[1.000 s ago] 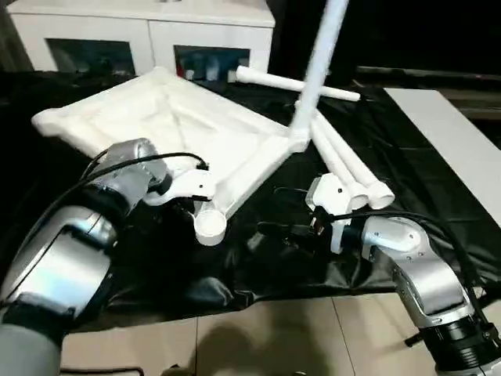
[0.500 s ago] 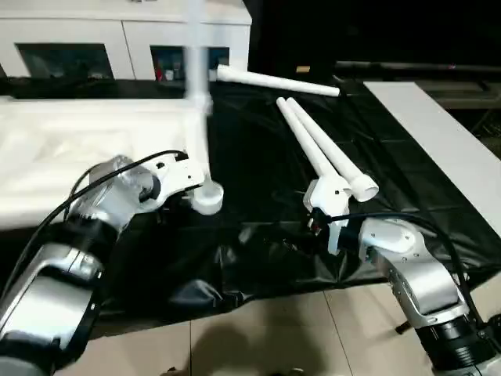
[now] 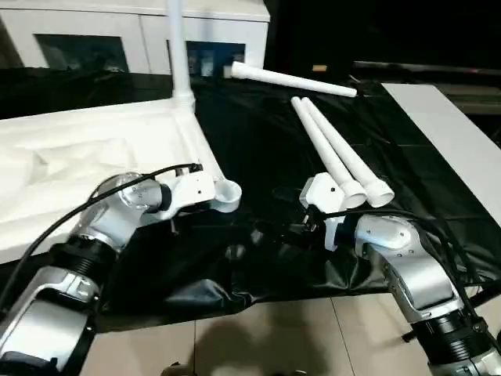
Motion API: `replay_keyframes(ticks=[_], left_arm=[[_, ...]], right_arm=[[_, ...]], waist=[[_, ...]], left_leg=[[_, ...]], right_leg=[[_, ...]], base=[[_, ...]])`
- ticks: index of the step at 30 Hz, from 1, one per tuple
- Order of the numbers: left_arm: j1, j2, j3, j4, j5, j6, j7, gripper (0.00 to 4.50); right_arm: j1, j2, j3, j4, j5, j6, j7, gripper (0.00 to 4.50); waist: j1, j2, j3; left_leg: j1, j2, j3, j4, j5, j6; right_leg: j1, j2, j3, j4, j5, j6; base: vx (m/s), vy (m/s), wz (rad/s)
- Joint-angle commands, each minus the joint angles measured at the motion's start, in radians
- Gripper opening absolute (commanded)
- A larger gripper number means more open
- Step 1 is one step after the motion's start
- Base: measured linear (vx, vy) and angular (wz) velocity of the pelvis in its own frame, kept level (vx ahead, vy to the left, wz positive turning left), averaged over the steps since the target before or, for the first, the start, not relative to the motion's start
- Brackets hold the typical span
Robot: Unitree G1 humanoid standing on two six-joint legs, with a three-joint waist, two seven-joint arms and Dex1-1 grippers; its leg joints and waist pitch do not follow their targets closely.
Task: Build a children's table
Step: Rotate table base
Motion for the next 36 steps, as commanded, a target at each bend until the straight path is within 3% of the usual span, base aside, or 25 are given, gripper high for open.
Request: replay_keyframes(ticks=[1,8,10,13,15,16,17,19,20,21,22,23,24,25,26,27,28,29,30,31,32,33,34,35,36], left_arm=[[-0.005,-0.016,0.04,-0.06,-0.049,0.004,0.019,0.8],[0.039,-0.025,0.144,-0.162,-0.135,0.024,0.099,1.43],[0.065,-0.053,0.233,-0.221,-0.196,0.048,0.174,1.5],[0.125,-0.171,0.431,-0.388,-0.309,0.181,0.397,1.68],[0.241,-0.311,0.548,-0.564,-0.34,0.23,0.613,1.68],[0.241,-0.311,0.548,-0.564,-0.34,0.23,0.613,1.68],[0.325,-0.412,0.586,-0.649,-0.361,0.299,0.706,1.68],[0.355,-0.443,0.588,-0.667,-0.335,0.298,0.752,1.68],[0.404,-0.466,0.547,-0.687,-0.267,0.26,0.791,1.68],[0.404,-0.466,0.547,-0.687,-0.267,0.26,0.791,1.68],[0.422,-0.47,0.514,-0.695,-0.23,0.247,0.803,1.68],[0.421,-0.473,0.505,-0.701,-0.224,0.253,0.807,1.68],[0.421,-0.474,0.501,-0.704,-0.221,0.256,0.809,1.68],[0.419,-0.477,0.492,-0.711,-0.218,0.264,0.815,1.68],[0.408,-0.479,0.474,-0.721,-0.194,0.298,0.841,1.68],[0.403,-0.474,0.464,-0.724,-0.183,0.307,0.85,1.68],[0.4,-0.471,0.454,-0.733,-0.169,0.33,0.866,1.68],[0.398,-0.466,0.447,-0.737,-0.155,0.339,0.88,1.68],[0.395,-0.474,0.457,-0.739,-0.165,0.352,0.892,1.68],[0.394,-0.471,0.454,-0.746,-0.158,0.364,0.894,1.68],[0.393,-0.471,0.458,-0.754,-0.17,0.359,0.885,1.68],[0.393,-0.473,0.46,-0.764,-0.173,0.37,0.884,1.68],[0.393,-0.476,0.466,-0.777,-0.183,0.385,0.879,1.68],[0.396,-0.472,0.468,-0.784,-0.212,0.389,0.851,1.68],[0.396,-0.472,0.468,-0.784,-0.212,0.389,0.851,1.68]], right_arm=[[-0.006,0.0,-0.01,-0.002,-0.001,-0.009,-0.019,3.56],[0.014,0.053,-0.056,-0.047,0.032,0.016,-0.084,3.56],[0.018,0.08,-0.089,-0.064,0.045,0.035,-0.137,3.56],[0.004,0.158,-0.174,-0.057,0.024,0.117,-0.341,3.56],[0.02,0.215,-0.23,-0.065,-0.015,0.131,-0.488,3.56],[0.02,0.215,-0.23,-0.065,-0.015,0.131,-0.488,3.56],[0.039,0.204,-0.204,-0.049,-0.069,0.115,-0.511,3.56],[0.044,0.202,-0.196,-0.039,-0.092,0.107,-0.526,3.56],[0.042,0.212,-0.204,-0.016,-0.098,0.118,-0.56,3.56],[0.042,0.212,-0.204,-0.016,-0.098,0.118,-0.56,3.56],[0.036,0.22,-0.213,-0.001,-0.095,0.122,-0.581,3.56],[0.032,0.221,-0.214,0.004,-0.094,0.123,-0.586,3.56],[0.03,0.222,-0.214,0.006,-0.093,0.124,-0.589,3.56],[0.024,0.223,-0.215,0.012,-0.091,0.126,-0.591,3.56],[0.005,0.226,-0.213,0.033,-0.099,0.128,-0.608,3.56],[-0.004,0.226,-0.21,0.041,-0.108,0.13,-0.617,3.56],[-0.014,0.231,-0.21,0.048,-0.116,0.132,-0.628,3.56],[-0.022,0.231,-0.205,0.052,-0.128,0.144,-0.637,3.56],[-0.023,0.237,-0.209,0.052,-0.125,0.152,-0.641,3.56],[-0.024,0.239,-0.207,0.051,-0.13,0.151,-0.643,3.56],[-0.022,0.235,-0.197,0.045,-0.135,0.158,-0.637,3.56],[-0.018,0.235,-0.19,0.038,-0.13,0.165,-0.627,3.56],[-0.009,0.236,-0.18,0.02,-0.115,0.171,-0.606,3.56],[0.006,0.239,-0.175,-0.006,-0.095,0.152,-0.581,3.56],[0.006,0.239,-0.175,-0.006,-0.095,0.152,-0.581,3.56]], waist=[[-0.001,0.012,-0.072],[-0.006,0.009,-0.069],[-0.009,0.014,-0.071],[-0.014,0.012,-0.071],[-0.017,0.008,-0.069],[-0.022,0.0,-0.068],[-0.02,0.001,-0.068],[-0.026,-0.002,-0.065],[-0.028,-0.008,-0.062],[-0.044,0.019,-0.066],[-0.056,0.028,-0.073],[-0.078,0.051,-0.07],[-0.078,0.051,-0.07],[-0.094,0.045,-0.066],[-0.077,0.03,-0.057],[-0.072,0.024,-0.054],[-0.064,0.02,-0.056],[-0.05,-0.003,-0.051],[-0.042,-0.028,-0.054],[-0.033,-0.052,-0.047],[-0.004,-0.039,-0.053],[-0.001,-0.039,-0.052],[0.005,-0.033,-0.054],[-0.005,-0.004,-0.073],[-0.005,-0.004,-0.073]], left_leg=[[0.007,0.003,0.011,-0.071,-0.25,-0.004],[0.004,0.002,0.01,-0.071,-0.255,-0.004],[0.003,0.002,0.01,-0.071,-0.25,-0.011],[0.004,0.002,0.013,-0.068,-0.25,-0.015],[0.003,0.002,0.012,-0.067,-0.256,-0.016],[0.001,0.006,0.014,-0.067,-0.256,-0.016],[0.004,0.001,0.016,-0.064,-0.266,-0.007],[0.002,0.001,0.015,-0.068,-0.274,-0.008],[-0.022,0.001,-0.019,-0.087,-0.306,0.012],[-0.009,0.031,-0.053,-0.107,-0.377,0.044],[0.015,0.06,-0.08,-0.112,-0.382,0.071],[0.005,0.101,-0.181,-0.142,-0.37,0.205],[0.005,0.101,-0.181,-0.142,-0.37,0.205],[-0.003,0.104,-0.22,-0.15,-0.358,0.273],[-0.038,0.058,-0.227,-0.157,-0.39,0.258],[-0.054,0.04,-0.229,-0.156,-0.4,0.227],[-0.062,0.021,-0.226,-0.144,-0.402,0.185],[-0.081,-0.047,-0.185,-0.055,-0.404,0.084],[-0.03,-0.103,-0.12,0.128,-0.356,0.059],[-0.013,-0.13,0.016,0.271,-0.349,0.139],[-0.041,-0.118,0.004,0.192,-0.32,0.194],[-0.02,-0.115,-0.001,0.156,-0.316,0.207],[0.006,-0.11,-0.005,0.113,-0.268,0.225],[0.057,0.074,-0.12,-0.001,-0.073,0.307],[0.057,0.074,-0.12,-0.001,-0.073,0.307]], right_leg=[[0.056,-0.061,0.037,-0.068,-0.244,-0.17],[0.053,-0.061,0.036,-0.07,-0.285,-0.153],[0.055,-0.058,0.037,-0.066,-0.26,-0.156],[0.052,-0.054,0.036,-0.064,-0.236,-0.18],[0.052,-0.054,0.035,-0.066,-0.261,-0.175],[0.054,-0.054,0.035,-0.067,-0.267,-0.176],[0.049,-0.049,0.034,-0.076,-0.309,-0.141],[0.046,-0.034,0.027,-0.081,-0.311,-0.122],[0.066,-0.028,-0.011,-0.066,-0.289,-0.12],[0.064,-0.02,-0.036,-0.072,-0.297,-0.116],[0.055,-0.019,-0.045,-0.064,-0.237,-0.16],[0.05,-0.01,-0.082,0.01,-0.151,-0.277],[0.05,-0.01,-0.082,0.01,-0.151,-0.277],[0.049,-0.01,-0.083,0.047,-0.194,-0.313],[0.066,-0.026,-0.069,0.057,-0.262,-0.354],[0.074,-0.031,-0.059,0.055,-0.298,-0.357],[0.079,-0.037,-0.052,0.042,-0.347,-0.365],[0.064,-0.065,-0.048,-0.033,-0.54,-0.39],[0.012,-0.113,-0.078,-0.143,-0.711,-0.416],[-0.002,-0.045,-0.027,-0.163,-0.799,-0.369],[0.097,-0.095,0.06,-0.121,-0.655,-0.142],[0.104,-0.108,0.082,-0.135,-0.636,-0.036],[0.104,-0.097,0.084,-0.15,-0.609,0.068],[0.073,-0.057,0.0,-0.091,-0.274,0.272],[0.073,-0.057,0.0,-0.091,-0.274,0.272]], base=[[0.0,0.0,0.0],[0.0,0.0,0.0],[0.0,0.0,0.0],[0.0,0.0,0.0],[0.0,0.0,0.0],[0.0,0.0,0.0],[0.0,0.0,0.0],[0.0,0.0,0.0],[0.0,0.0,0.0],[0.0,0.0,0.0],[0.0,-0.081,0.36],[0.018,-0.12,0.58],[0.018,-0.12,0.58],[-0.003,-0.144,0.56],[-0.013,-0.198,0.52],[-0.013,-0.198,0.52],[-0.037,-0.245,0.6],[-0.093,-0.28,0.7],[-0.093,-0.28,0.7],[-0.086,-0.254,0.38],[-0.008,-0.232,0.13],[-0.008,-0.232,0.13],[-0.007,-0.233,0.39],[-0.033,-0.225,0.28],[-0.033,-0.225,0.28]])
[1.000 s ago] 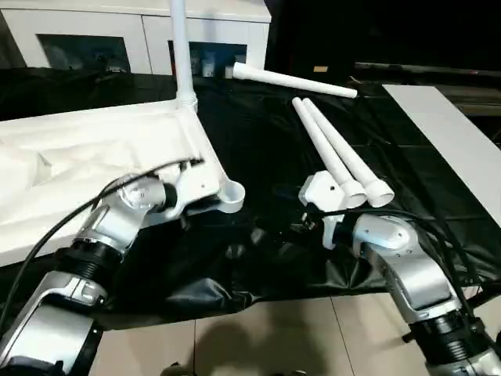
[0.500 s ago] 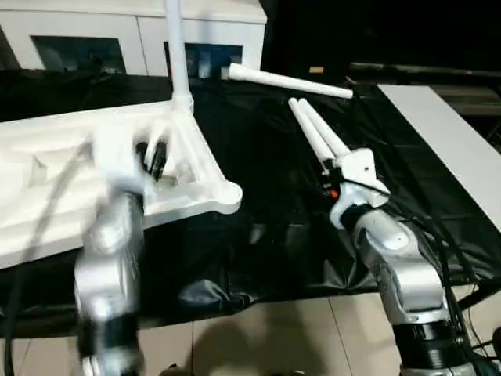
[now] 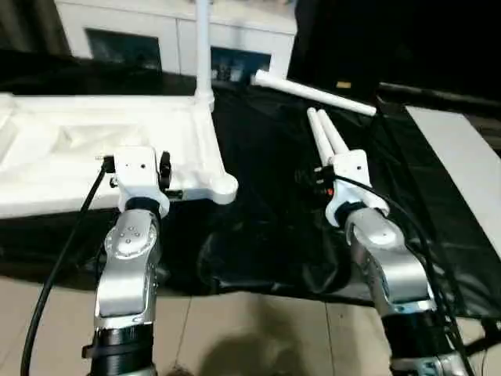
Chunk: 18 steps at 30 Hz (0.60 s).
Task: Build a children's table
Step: Rotate table base
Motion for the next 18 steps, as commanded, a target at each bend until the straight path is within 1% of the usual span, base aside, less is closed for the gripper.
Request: replay_keyframes(ticks=[1,2,3,4,5,6,7,8,9,10,11,12,13,14,15,16,17,18], left_arm=[[-0.005,0.006,-0.007,-0.03,-0.019,0.01,-0.022,1.68],[0.001,0.009,-0.01,-0.035,-0.023,0.012,-0.03,1.68],[0.004,0.011,-0.014,-0.039,-0.025,0.019,-0.031,1.68],[0.01,0.011,-0.022,-0.051,-0.019,0.023,-0.015,1.68],[0.011,0.012,-0.026,-0.054,-0.017,0.026,-0.012,1.68],[0.011,0.012,-0.026,-0.054,-0.017,0.026,-0.012,1.68],[0.012,0.012,-0.029,-0.056,-0.016,0.031,-0.011,1.68],[0.011,0.008,-0.024,-0.057,-0.021,0.038,-0.002,1.68],[0.011,0.008,-0.024,-0.057,-0.021,0.038,-0.002,1.68],[0.01,0.008,-0.024,-0.057,-0.022,0.041,0.0,1.68],[0.011,0.01,-0.024,-0.059,-0.027,0.04,-0.003,1.68],[0.013,0.013,-0.027,-0.064,-0.029,0.042,-0.007,1.68],[0.014,0.015,-0.028,-0.066,-0.028,0.043,-0.007,1.68],[0.016,0.018,-0.032,-0.072,-0.025,0.046,-0.006,1.68],[0.017,0.018,-0.032,-0.072,-0.025,0.046,-0.005,1.68],[0.017,0.019,-0.032,-0.072,-0.027,0.047,-0.004,1.68],[0.018,0.019,-0.032,-0.072,-0.028,0.047,-0.003,1.68],[0.021,0.023,-0.032,-0.074,-0.027,0.048,0.0,1.68]], right_arm=[[0.01,-0.002,0.013,-0.041,0.015,0.001,0.018,3.56],[0.01,-0.002,0.017,-0.041,0.009,0.001,0.013,3.56],[0.009,-0.003,0.02,-0.038,0.005,0.002,0.006,3.56],[0.003,0.0,0.023,-0.03,-0.001,0.003,0.0,3.56],[0.001,0.001,0.023,-0.029,-0.002,0.004,-0.002,3.56],[0.001,0.001,0.023,-0.029,-0.002,0.004,-0.002,3.56],[-0.001,0.003,0.023,-0.028,-0.002,0.009,-0.005,3.56],[-0.006,0.003,0.031,-0.028,-0.007,0.015,0.001,3.56],[-0.006,0.003,0.031,-0.028,-0.007,0.015,0.001,3.56],[-0.007,0.003,0.031,-0.029,-0.009,0.017,0.003,3.56],[-0.008,0.005,0.03,-0.031,-0.004,0.018,0.006,3.56],[-0.008,0.007,0.029,-0.034,0.003,0.018,0.005,3.56],[-0.008,0.007,0.028,-0.035,0.005,0.018,0.005,3.56],[-0.009,0.01,0.024,-0.034,0.011,0.017,0.004,3.56],[-0.01,0.013,0.021,-0.033,0.016,0.018,0.004,3.56],[-0.01,0.018,0.015,-0.03,0.024,0.02,0.005,3.56],[-0.011,0.02,0.012,-0.028,0.027,0.021,0.005,3.56],[-0.014,0.027,0.007,-0.023,0.032,0.024,0.002,3.56]], waist=[[-0.005,0.033,-0.09],[-0.016,0.007,-0.089],[0.0,-0.045,-0.066],[0.018,-0.029,-0.037],[0.02,-0.027,-0.045],[0.023,-0.018,-0.035],[0.02,-0.01,-0.036],[0.01,0.004,-0.033],[-0.021,0.029,-0.033],[-0.026,0.051,-0.029],[-0.011,0.068,-0.008],[-0.004,0.06,-0.002],[0.002,0.054,-0.001],[-0.008,0.02,-0.019],[0.011,-0.04,-0.03],[0.046,-0.016,-0.042],[0.069,-0.023,-0.05],[0.075,-0.023,-0.048]], left_leg=[[0.066,0.347,-0.145,-0.106,0.203,0.313],[0.088,0.236,-0.065,-0.045,0.31,0.258],[-0.017,0.034,0.019,-0.013,0.134,0.127],[-0.017,0.028,0.005,0.001,0.006,0.085],[-0.006,0.019,0.016,0.014,-0.019,0.032],[-0.003,0.018,0.016,-0.012,-0.042,0.014],[0.011,0.023,0.018,-0.029,-0.062,0.009],[0.036,0.049,0.006,-0.077,-0.139,0.013],[0.097,0.127,-0.028,-0.127,-0.307,0.024],[0.101,0.207,-0.065,-0.183,-0.459,0.035],[0.037,0.244,-0.046,-0.274,-0.723,-0.025],[0.058,0.244,-0.033,-0.299,-0.832,-0.016],[0.057,0.234,-0.015,-0.294,-0.856,-0.025],[0.093,0.168,0.001,-0.223,-0.76,-0.035],[0.022,0.047,0.037,-0.039,-0.375,0.0],[-0.026,0.044,0.018,0.02,-0.163,0.035],[-0.058,0.041,-0.009,0.049,-0.022,0.044],[-0.102,0.029,-0.028,0.045,0.062,0.041]], right_leg=[[-0.017,-0.253,0.144,0.041,-0.066,0.166],[-0.096,-0.286,0.213,0.041,0.077,0.009],[0.005,-0.233,0.26,-0.05,0.009,0.095],[0.004,-0.252,0.253,-0.094,-0.344,0.161],[-0.001,-0.214,0.233,-0.122,-0.875,0.25],[0.008,-0.197,0.208,-0.138,-0.997,0.261],[0.009,-0.182,0.188,-0.144,-0.991,0.251],[0.025,-0.156,0.138,-0.147,-0.89,0.209],[0.022,-0.144,0.058,-0.147,-0.736,0.138],[0.048,-0.144,0.035,-0.083,-0.594,0.096],[0.06,-0.127,0.008,0.118,-0.255,-0.005],[0.048,-0.135,0.04,0.161,-0.189,-0.019],[0.061,-0.147,0.058,0.163,-0.23,-0.017],[0.07,-0.179,0.128,0.066,-0.464,0.0],[0.111,-0.239,0.202,-0.097,-0.856,0.069],[0.163,-0.309,0.257,-0.128,-0.921,0.067],[0.175,-0.296,0.293,-0.116,-0.836,0.045],[0.207,-0.259,0.276,-0.097,-0.611,-0.018]], base=[[-0.009,-0.227,0.2],[0.005,-0.151,0.43],[-0.005,-0.218,0.51],[-0.009,-0.106,0.34],[-0.051,-0.121,0.09],[-0.041,-0.054,0.0],[-0.077,-0.082,0.01],[-0.075,-0.025,-0.03],[-0.075,-0.025,-0.03],[-0.069,0.018,-0.07],[-0.071,0.018,-0.07],[-0.071,0.018,-0.07],[0.0,0.0,0.0],[0.076,-0.117,-0.11],[0.076,-0.117,-0.11],[0.107,-0.121,-0.05],[0.104,-0.093,0.12],[0.104,-0.093,0.12]])
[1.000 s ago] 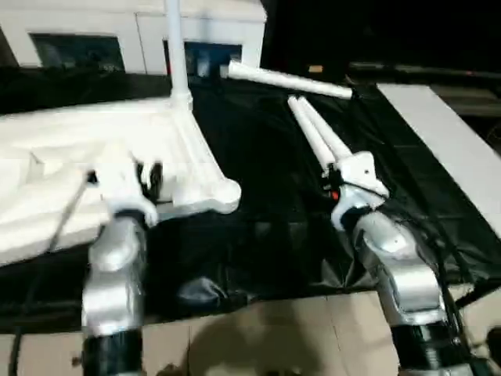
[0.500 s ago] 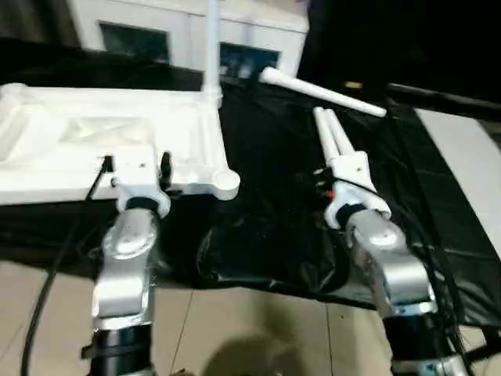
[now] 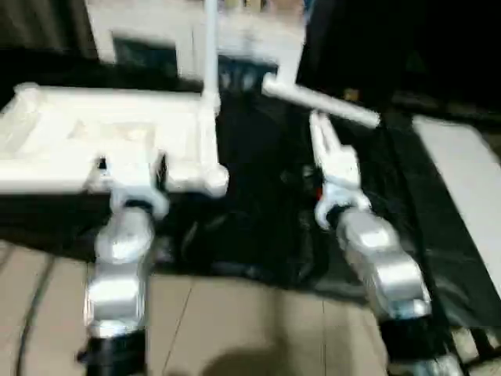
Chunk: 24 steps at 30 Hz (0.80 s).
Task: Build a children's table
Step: Rotate table base, then pick table leg
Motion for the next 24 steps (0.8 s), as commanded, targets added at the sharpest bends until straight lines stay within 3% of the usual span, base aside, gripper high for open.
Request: replay_keyframes(ticks=[1,2,3,4,5,6,7,8,9,10,11,12,13,14,15,16,17,18,19,20,21,22,23,24], left_arm=[[0.001,0.016,0.011,-0.015,-0.002,0.009,0.007,1.68],[0.002,0.019,0.011,-0.015,0.001,0.009,0.01,1.68],[0.002,0.024,0.01,-0.015,-0.002,0.01,0.012,1.68],[0.002,0.024,0.009,-0.015,-0.002,0.01,0.012,1.68],[-0.002,0.028,0.012,-0.014,-0.005,0.01,0.014,1.68],[-0.003,0.029,0.013,-0.014,-0.006,0.011,0.015,1.68],[-0.003,0.029,0.014,-0.014,-0.007,0.012,0.015,1.68],[-0.004,0.029,0.014,-0.013,-0.006,0.012,0.016,1.68],[-0.004,0.029,0.014,-0.013,-0.007,0.012,0.017,1.68],[-0.005,0.032,0.013,-0.011,-0.007,0.012,0.018,1.68],[-0.009,0.037,0.013,-0.007,-0.01,0.012,0.018,1.68],[-0.009,0.037,0.013,-0.006,-0.01,0.012,0.018,1.68],[-0.011,0.04,0.013,-0.005,-0.012,0.013,0.019,1.68],[-0.013,0.047,0.016,-0.004,-0.016,0.016,0.019,1.68],[-0.014,0.048,0.017,-0.004,-0.016,0.017,0.019,1.68],[-0.017,0.052,0.021,-0.001,-0.016,0.023,0.019,1.68],[-0.021,0.058,0.029,0.004,-0.017,0.025,0.02,1.68],[-0.024,0.062,0.034,0.008,-0.016,0.03,0.022,1.68],[-0.024,0.063,0.036,0.009,-0.017,0.03,0.021,1.68],[-0.028,0.066,0.046,0.013,-0.029,0.029,0.013,1.68],[-0.028,0.067,0.047,0.013,-0.032,0.03,0.011,1.75],[-0.032,0.073,0.049,0.012,-0.041,0.051,-0.001,1.75],[-0.033,0.086,0.044,0.013,-0.046,0.048,-0.021,1.75],[-0.033,0.089,0.043,0.013,-0.047,0.046,-0.025,1.75]], right_arm=[[-0.017,0.014,-0.007,-0.001,0.013,0.016,-0.003,3.56],[-0.018,0.019,-0.011,0.001,0.019,0.019,-0.003,3.56],[-0.02,0.024,-0.014,0.0,0.023,0.023,-0.002,3.56],[-0.02,0.024,-0.014,0.0,0.023,0.024,-0.002,3.56],[-0.021,0.035,-0.02,-0.003,0.037,0.035,-0.002,3.56],[-0.021,0.037,-0.022,-0.004,0.041,0.039,-0.002,3.56],[-0.021,0.037,-0.02,-0.007,0.041,0.04,-0.002,3.56],[-0.021,0.036,-0.017,-0.008,0.041,0.04,-0.001,3.56],[-0.021,0.035,-0.015,-0.009,0.042,0.04,-0.001,3.56],[-0.023,0.036,-0.014,-0.006,0.042,0.04,0.0,3.56],[-0.027,0.04,-0.014,0.0,0.04,0.04,0.0,3.56],[-0.028,0.04,-0.014,0.0,0.04,0.04,0.0,3.56],[-0.031,0.042,-0.014,0.003,0.038,0.042,-0.002,3.56],[-0.034,0.041,-0.005,-0.001,0.031,0.034,0.004,3.56],[-0.035,0.041,-0.004,-0.002,0.032,0.033,0.005,3.56],[-0.039,0.042,-0.004,-0.003,0.037,0.035,0.004,3.56],[-0.048,0.046,-0.017,0.0,0.048,0.057,-0.01,3.56],[-0.055,0.047,-0.026,0.005,0.06,0.069,-0.009,3.56],[-0.057,0.047,-0.029,0.006,0.064,0.073,-0.008,3.56],[-0.066,0.046,-0.046,0.006,0.087,0.094,0.003,3.56],[-0.067,0.046,-0.047,0.006,0.09,0.098,0.005,3.82],[-0.073,0.043,-0.056,0.005,0.109,0.12,0.019,3.89],[-0.08,0.034,-0.054,0.009,0.108,0.147,0.024,3.89],[-0.082,0.032,-0.053,0.01,0.107,0.152,0.025,4.01]], waist=[[0.029,-0.001,-0.055],[0.021,0.031,-0.055],[0.009,0.065,-0.067],[-0.009,0.085,-0.067],[-0.063,0.109,-0.094],[-0.071,0.091,-0.113],[-0.071,0.079,-0.101],[-0.077,0.081,-0.1],[-0.084,0.056,-0.09],[-0.089,0.043,-0.082],[-0.091,0.014,-0.069],[-0.068,-0.022,-0.058],[-0.044,-0.026,-0.05],[-0.03,-0.017,-0.067],[-0.037,-0.014,-0.07],[-0.045,0.0,-0.068],[-0.053,0.007,-0.063],[-0.061,0.026,-0.056],[-0.063,0.041,-0.057],[-0.089,0.076,-0.05],[-0.099,0.077,-0.082],[-0.097,0.078,-0.081],[-0.093,0.068,-0.091],[-0.084,0.058,-0.093]], left_leg=[[-0.094,0.005,-0.024,-0.02,0.113,0.056],[-0.076,0.031,-0.027,-0.081,0.203,0.051],[-0.044,0.054,-0.021,-0.15,0.251,0.049],[-0.013,0.082,-0.055,-0.194,0.201,0.057],[0.143,0.178,-0.174,-0.212,0.14,0.206],[0.162,0.174,-0.194,-0.177,0.23,0.325],[0.132,0.15,-0.156,-0.174,0.321,0.368],[0.129,0.162,-0.082,-0.181,0.324,0.298],[0.101,0.154,-0.042,-0.208,0.314,0.24],[0.088,0.155,-0.02,-0.227,0.244,0.232],[0.098,0.13,0.071,-0.241,-0.002,0.14],[0.082,0.015,0.124,-0.148,-0.274,0.045],[0.068,-0.011,0.092,-0.07,-0.294,0.04],[-0.036,0.016,-0.001,-0.008,-0.084,0.041],[-0.072,0.011,-0.031,0.006,0.02,0.009],[-0.076,0.013,-0.042,-0.008,0.076,-0.009],[-0.077,0.016,-0.042,-0.027,0.116,-0.009],[-0.063,0.027,-0.031,-0.1,0.198,0.007],[-0.054,0.039,-0.024,-0.141,0.241,0.015],[-0.045,0.091,-0.051,-0.202,0.091,0.002],[-0.002,0.125,-0.075,-0.19,0.093,0.016],[0.006,0.126,-0.075,-0.182,0.15,0.03],[-0.01,0.113,-0.063,-0.162,0.373,0.052],[-0.022,0.096,-0.051,-0.153,0.532,0.057]], right_leg=[[0.107,-0.152,0.158,-0.196,-0.337,-0.064],[0.09,-0.125,0.107,-0.196,-0.198,-0.136],[0.085,-0.071,0.041,-0.184,-0.104,-0.122],[0.066,-0.035,0.007,-0.156,-0.071,-0.084],[-0.08,-0.007,-0.026,0.002,-0.075,-0.014],[-0.129,-0.013,-0.023,0.056,-0.052,0.062],[-0.161,-0.017,-0.019,0.071,0.015,0.11],[-0.182,-0.021,-0.024,0.072,0.058,0.109],[-0.181,-0.029,-0.028,0.064,0.137,0.091],[-0.17,-0.042,-0.019,0.035,0.186,0.057],[-0.158,-0.054,-0.013,-0.042,0.225,-0.058],[-0.104,-0.056,0.083,-0.164,-0.116,-0.148],[-0.063,-0.128,0.152,-0.225,-0.4,-0.174],[0.047,-0.244,0.188,-0.221,-0.555,-0.186],[0.05,-0.216,0.168,-0.199,-0.495,-0.174],[0.039,-0.194,0.142,-0.2,-0.388,-0.217],[0.03,-0.179,0.113,-0.202,-0.358,-0.234],[0.0,-0.126,0.06,-0.205,-0.32,-0.22],[-0.007,-0.105,0.037,-0.202,-0.27,-0.201],[-0.022,-0.052,0.008,-0.16,-0.159,-0.141],[-0.036,-0.062,0.015,-0.117,0.057,-0.126],[-0.048,-0.074,0.019,-0.113,0.173,-0.139],[-0.038,-0.088,0.029,-0.098,0.421,-0.162],[-0.03,-0.09,0.034,-0.089,0.571,-0.178]], base=[[0.101,-0.062,0.19],[0.125,0.006,0.2],[0.125,0.006,0.2],[0.168,0.069,0.03],[0.212,0.046,-0.02],[0.212,0.046,-0.02],[0.171,0.022,0.03],[0.121,0.024,-0.11],[0.121,0.024,-0.11],[0.105,-0.026,-0.39],[0.111,-0.105,-0.61],[0.111,-0.105,-0.61],[0.152,-0.095,-0.54],[0.139,-0.049,-0.31],[0.139,-0.049,-0.31],[0.107,-0.055,-0.13],[0.1,-0.038,-0.04],[0.1,-0.038,-0.04],[0.106,0.016,-0.03],[0.13,0.07,-0.06],[0.13,0.07,-0.06],[0.142,0.055,0.02],[0.105,0.042,0.08],[0.105,0.042,0.08]])
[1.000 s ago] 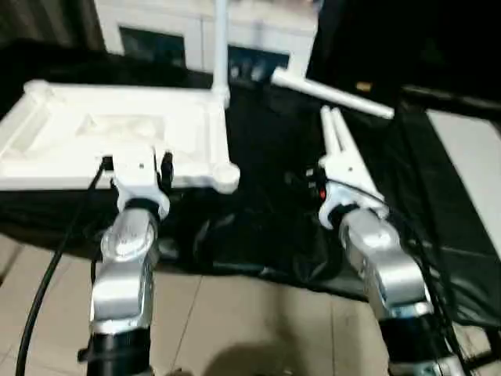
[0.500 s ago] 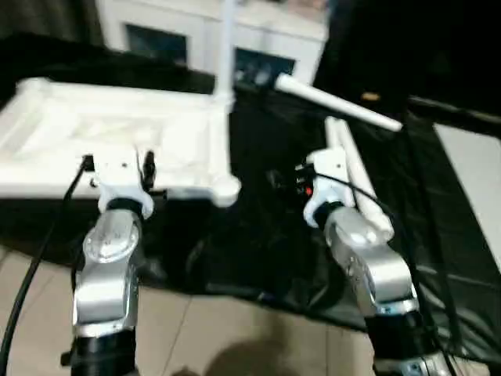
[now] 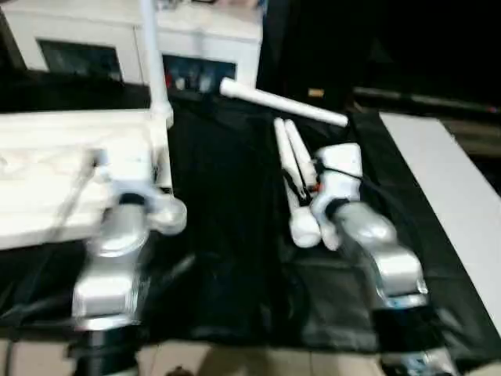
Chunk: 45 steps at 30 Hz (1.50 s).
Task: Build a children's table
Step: Pick table leg
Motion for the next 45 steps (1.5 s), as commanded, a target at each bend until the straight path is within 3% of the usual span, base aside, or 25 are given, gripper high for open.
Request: replay_keyframes(ticks=[1,2,4,6,7,9,10,12,17,21,24,27,30,32,36,37,45], left_arm=[[-0.011,0.0,-0.025,0.002,-0.015,0.008,-0.028,1.75],[-0.004,0.059,-0.057,0.0,-0.04,0.004,-0.119,1.75],[0.002,0.113,-0.084,0.0,-0.067,0.005,-0.213,1.75],[0.007,0.157,-0.106,0.001,-0.076,0.018,-0.278,1.75],[0.009,0.178,-0.117,0.003,-0.075,0.024,-0.306,1.75],[0.021,0.23,-0.141,-0.009,-0.095,0.034,-0.393,1.75],[0.026,0.255,-0.137,-0.03,-0.154,0.078,-0.464,2.02],[0.031,0.288,-0.127,-0.063,-0.237,0.136,-0.55,2.09],[0.013,0.383,-0.151,-0.108,-0.31,0.223,-0.659,2.52],[0.01,0.438,-0.168,-0.173,-0.367,0.298,-0.734,2.77],[0.012,0.468,-0.184,-0.209,-0.404,0.343,-0.76,2.94],[0.015,0.481,-0.195,-0.219,-0.403,0.346,-0.765,3.32],[0.024,0.501,-0.205,-0.239,-0.419,0.366,-0.786,3.39],[0.03,0.513,-0.208,-0.253,-0.428,0.384,-0.792,3.77],[0.029,0.522,-0.213,-0.258,-0.437,0.39,-0.787,3.85],[0.029,0.524,-0.214,-0.26,-0.439,0.391,-0.786,4.14],[0.022,0.535,-0.223,-0.274,-0.456,0.406,-0.781,4.42]], right_arm=[[0.001,-0.022,-0.027,0.004,0.009,0.038,0.003,4.01],[-0.032,-0.033,-0.03,0.049,-0.002,0.083,0.003,4.14],[-0.073,-0.031,-0.039,0.107,-0.007,0.09,-0.006,4.32],[-0.109,-0.029,-0.046,0.16,-0.008,0.095,-0.012,4.44],[-0.127,-0.028,-0.048,0.185,-0.004,0.1,-0.014,4.44],[-0.181,-0.03,-0.056,0.273,0.0,0.109,-0.023,4.44],[-0.214,-0.032,-0.06,0.328,0.004,0.104,-0.022,4.5],[-0.265,-0.035,-0.07,0.409,0.003,0.088,-0.028,4.5],[-0.39,-0.041,-0.099,0.609,0.001,0.042,-0.026,4.5],[-0.488,-0.054,-0.093,0.787,-0.013,0.007,-0.014,4.5],[-0.537,-0.057,-0.095,0.883,-0.022,0.023,-0.015,4.5],[-0.554,-0.058,-0.094,0.918,-0.027,0.047,-0.017,4.5],[-0.59,-0.055,-0.105,1.019,-0.022,0.072,-0.028,4.5],[-0.601,-0.048,-0.121,1.077,-0.011,0.076,-0.031,4.5],[-0.607,-0.04,-0.147,1.123,0.013,0.088,-0.013,4.5],[-0.607,-0.037,-0.155,1.133,0.021,0.097,-0.006,4.5],[-0.615,-0.033,-0.16,1.201,0.012,0.099,0.013,4.32]], waist=[[0.0,0.021,-0.081],[0.003,0.018,-0.081],[0.003,0.02,-0.072],[-0.001,0.021,-0.057],[-0.002,0.024,-0.056],[-0.005,0.02,-0.042],[-0.005,0.019,-0.04],[-0.003,0.019,-0.044],[0.003,0.011,-0.051],[0.002,0.014,-0.049],[0.001,0.005,-0.052],[0.0,0.007,-0.049],[0.0,0.001,-0.05],[0.001,0.002,-0.048],[0.002,0.003,-0.048],[0.002,0.003,-0.049],[0.002,0.005,-0.049]], left_leg=[[0.024,0.07,-0.02,-0.064,0.425,0.083],[0.02,0.063,-0.014,-0.069,0.386,0.068],[0.014,0.063,-0.006,-0.085,0.227,0.031],[0.021,0.071,0.003,-0.105,-0.032,-0.041],[0.024,0.071,0.004,-0.108,-0.071,-0.055],[0.03,0.066,0.013,-0.119,-0.218,-0.077],[0.029,0.066,0.015,-0.121,-0.238,-0.079],[0.035,0.066,0.02,-0.117,-0.238,-0.086],[0.022,0.066,0.029,-0.117,-0.136,-0.071],[0.021,0.066,0.032,-0.115,-0.15,-0.078],[0.019,0.068,0.033,-0.113,-0.132,-0.082],[0.018,0.067,0.034,-0.114,-0.128,-0.082],[0.019,0.068,0.035,-0.113,-0.13,-0.084],[0.018,0.068,0.035,-0.113,-0.143,-0.087],[0.018,0.07,0.035,-0.114,-0.145,-0.09],[0.018,0.07,0.035,-0.114,-0.143,-0.09],[0.018,0.07,0.035,-0.114,-0.156,-0.096]], right_leg=[[0.036,-0.113,0.063,-0.016,0.466,-0.185],[0.042,-0.114,0.068,-0.018,0.452,-0.188],[0.039,-0.116,0.069,-0.03,0.319,-0.191],[0.035,-0.123,0.077,-0.052,0.084,-0.192],[0.032,-0.122,0.078,-0.053,0.039,-0.191],[0.021,-0.124,0.084,-0.076,-0.19,-0.164],[0.02,-0.125,0.085,-0.082,-0.245,-0.15],[0.008,-0.127,0.086,-0.085,-0.312,-0.137],[0.012,-0.114,0.085,-0.069,-0.161,-0.146],[0.008,-0.111,0.082,-0.064,-0.159,-0.16],[0.01,-0.111,0.082,-0.054,-0.129,-0.164],[0.01,-0.109,0.083,-0.057,-0.116,-0.166],[0.01,-0.112,0.083,-0.057,-0.132,-0.164],[0.01,-0.112,0.084,-0.059,-0.155,-0.163],[0.009,-0.112,0.083,-0.059,-0.159,-0.155],[0.009,-0.112,0.084,-0.059,-0.154,-0.155],[0.008,-0.113,0.083,-0.059,-0.16,-0.167]], base=[[0.055,0.045,0.02],[0.0,0.0,0.0],[0.0,0.0,0.0],[0.0,0.0,0.0],[-0.052,-0.023,0.0],[-0.061,-0.034,-0.01],[-0.06,-0.036,-0.05],[-0.053,-0.036,-0.04],[0.0,0.0,0.0],[0.0,0.0,0.0],[0.0,0.0,0.0],[0.0,0.0,0.0],[0.0,0.0,0.0],[0.0,0.0,0.0],[0.0,0.0,0.0],[0.0,0.0,0.0],[0.0,0.0,0.0]])
